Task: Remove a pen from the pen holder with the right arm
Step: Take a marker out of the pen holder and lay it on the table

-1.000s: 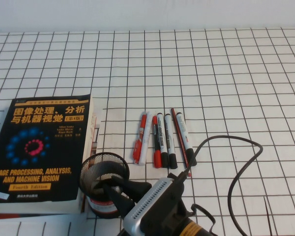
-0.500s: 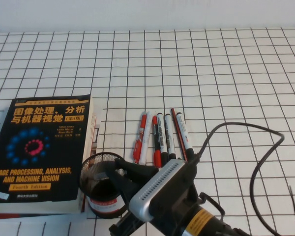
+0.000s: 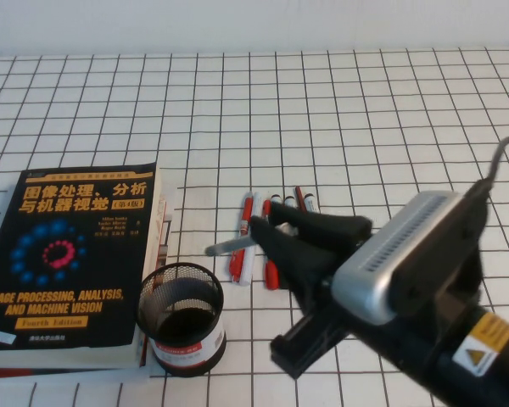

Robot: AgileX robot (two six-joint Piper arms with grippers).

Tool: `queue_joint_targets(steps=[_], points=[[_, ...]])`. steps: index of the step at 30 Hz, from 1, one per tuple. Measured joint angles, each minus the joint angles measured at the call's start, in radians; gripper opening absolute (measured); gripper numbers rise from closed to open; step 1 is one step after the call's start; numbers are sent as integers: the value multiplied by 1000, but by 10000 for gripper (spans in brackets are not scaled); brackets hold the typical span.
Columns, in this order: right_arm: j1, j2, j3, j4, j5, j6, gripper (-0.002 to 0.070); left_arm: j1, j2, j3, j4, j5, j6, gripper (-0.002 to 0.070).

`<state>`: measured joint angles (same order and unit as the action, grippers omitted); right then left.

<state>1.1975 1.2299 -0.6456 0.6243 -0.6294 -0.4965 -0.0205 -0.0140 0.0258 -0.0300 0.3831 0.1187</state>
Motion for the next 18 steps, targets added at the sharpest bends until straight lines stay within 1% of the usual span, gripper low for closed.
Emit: queue_joint_targets(steps=[5,8,12,15,18], points=[[-11,-130,2,198,68,-284,94,0,0,0,0,0,0,-4],[-67,-178,2,223,147,-334,94,0,0,0,0,0,0,-4],[-216,-197,2,232,324,-286,94,0,0,0,0,0,0,-4],[-345,-197,0,228,491,-186,94,0,0,0,0,0,0,-4],[-473,-197,-23,157,682,-57,94,0,0,0,0,0,0,-4]])
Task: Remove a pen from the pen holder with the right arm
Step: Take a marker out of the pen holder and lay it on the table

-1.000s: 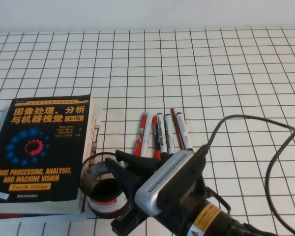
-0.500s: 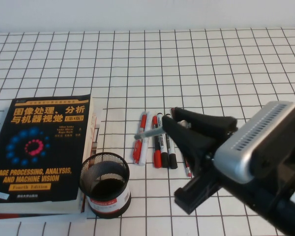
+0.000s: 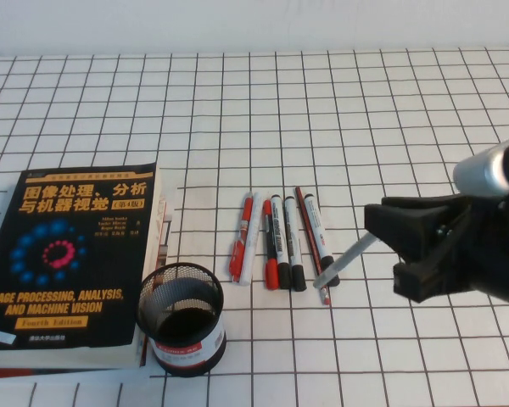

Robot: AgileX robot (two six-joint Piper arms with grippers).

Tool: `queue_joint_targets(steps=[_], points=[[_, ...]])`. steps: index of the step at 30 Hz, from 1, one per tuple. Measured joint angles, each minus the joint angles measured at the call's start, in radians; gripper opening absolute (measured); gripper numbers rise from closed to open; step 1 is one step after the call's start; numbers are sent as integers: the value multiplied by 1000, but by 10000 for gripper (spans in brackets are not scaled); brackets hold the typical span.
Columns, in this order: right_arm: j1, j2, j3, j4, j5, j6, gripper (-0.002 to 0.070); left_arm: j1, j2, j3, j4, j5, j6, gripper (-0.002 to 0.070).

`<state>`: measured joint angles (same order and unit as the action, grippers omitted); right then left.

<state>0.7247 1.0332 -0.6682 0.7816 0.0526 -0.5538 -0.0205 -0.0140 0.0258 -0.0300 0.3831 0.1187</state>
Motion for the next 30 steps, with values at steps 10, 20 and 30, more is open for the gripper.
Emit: queue_joint_targets(steps=[10,20,30], points=[[-238,91,-254,-226,610,339,94,0,0,0,0,0,0,-4],[-244,439,-571,-389,971,470,94,0,0,0,0,0,0,-4],[-246,843,-1003,-393,1142,474,94,0,0,0,0,0,0,-4]])
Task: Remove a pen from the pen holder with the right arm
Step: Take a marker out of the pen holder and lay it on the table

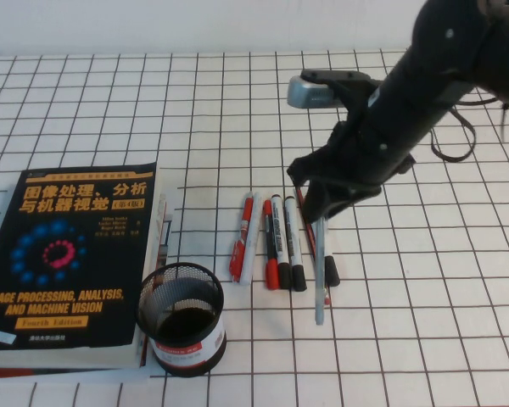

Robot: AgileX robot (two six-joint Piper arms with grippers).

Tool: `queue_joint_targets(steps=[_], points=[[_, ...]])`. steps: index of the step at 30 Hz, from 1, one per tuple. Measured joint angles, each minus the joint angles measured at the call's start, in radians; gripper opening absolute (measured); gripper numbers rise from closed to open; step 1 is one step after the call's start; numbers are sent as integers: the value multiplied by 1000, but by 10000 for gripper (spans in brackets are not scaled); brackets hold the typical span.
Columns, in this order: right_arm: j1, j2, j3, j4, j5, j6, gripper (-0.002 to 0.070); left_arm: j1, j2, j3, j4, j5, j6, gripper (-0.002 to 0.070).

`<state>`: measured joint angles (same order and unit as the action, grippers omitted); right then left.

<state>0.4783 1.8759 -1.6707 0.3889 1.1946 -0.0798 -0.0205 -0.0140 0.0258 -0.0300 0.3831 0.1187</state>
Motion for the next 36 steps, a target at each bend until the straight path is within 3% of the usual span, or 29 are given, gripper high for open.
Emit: queue_joint_targets(steps=[11,26,28,33,36], points=[[-36,320,-338,0,26,26,93,0,0,0,0,0,0,-4],[-55,420,-399,-5,28,34,71,0,0,0,0,0,0,-4],[-57,420,-399,-5,28,34,95,0,0,0,0,0,0,-4],[-57,420,-399,-5,28,34,264,0,0,0,0,0,0,-4],[-57,420,-399,-3,28,34,316,0,0,0,0,0,0,-4]])
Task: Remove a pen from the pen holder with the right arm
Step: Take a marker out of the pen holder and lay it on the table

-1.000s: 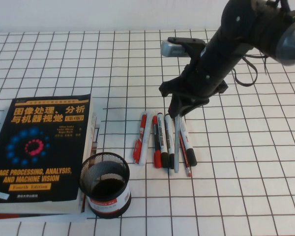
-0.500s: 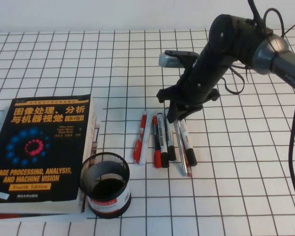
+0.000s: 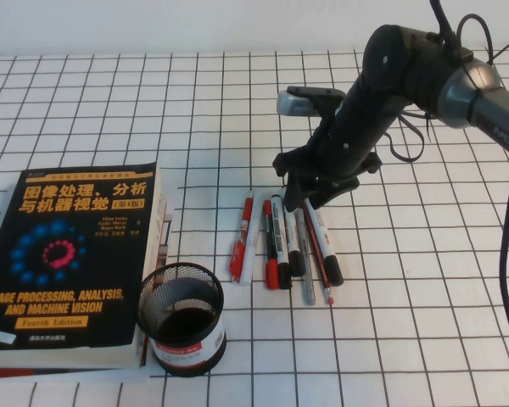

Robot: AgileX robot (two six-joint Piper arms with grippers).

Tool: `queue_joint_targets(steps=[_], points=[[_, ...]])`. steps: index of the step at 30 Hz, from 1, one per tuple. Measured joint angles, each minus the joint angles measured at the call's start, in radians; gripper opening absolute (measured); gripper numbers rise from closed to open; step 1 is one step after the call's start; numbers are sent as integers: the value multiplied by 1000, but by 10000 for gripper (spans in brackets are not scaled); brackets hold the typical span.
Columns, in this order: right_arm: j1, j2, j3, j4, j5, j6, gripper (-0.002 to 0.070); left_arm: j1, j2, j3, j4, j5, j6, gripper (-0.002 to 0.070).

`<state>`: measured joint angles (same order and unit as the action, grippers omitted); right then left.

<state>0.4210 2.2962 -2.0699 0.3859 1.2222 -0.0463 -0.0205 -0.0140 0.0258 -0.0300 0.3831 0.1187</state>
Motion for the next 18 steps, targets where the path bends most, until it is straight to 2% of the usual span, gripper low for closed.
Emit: queue_joint_targets(steps=[5,8,14,18], points=[[7,-15,0,-7,0,0,328,0,0,0,0,0,0,-4],[30,-81,19,-23,0,0,292,0,0,0,0,0,0,-4],[87,-371,209,-108,-27,-2,60,0,0,0,0,0,0,-4],[98,-602,416,-157,-66,-4,0,0,0,0,0,0,0,-4]])
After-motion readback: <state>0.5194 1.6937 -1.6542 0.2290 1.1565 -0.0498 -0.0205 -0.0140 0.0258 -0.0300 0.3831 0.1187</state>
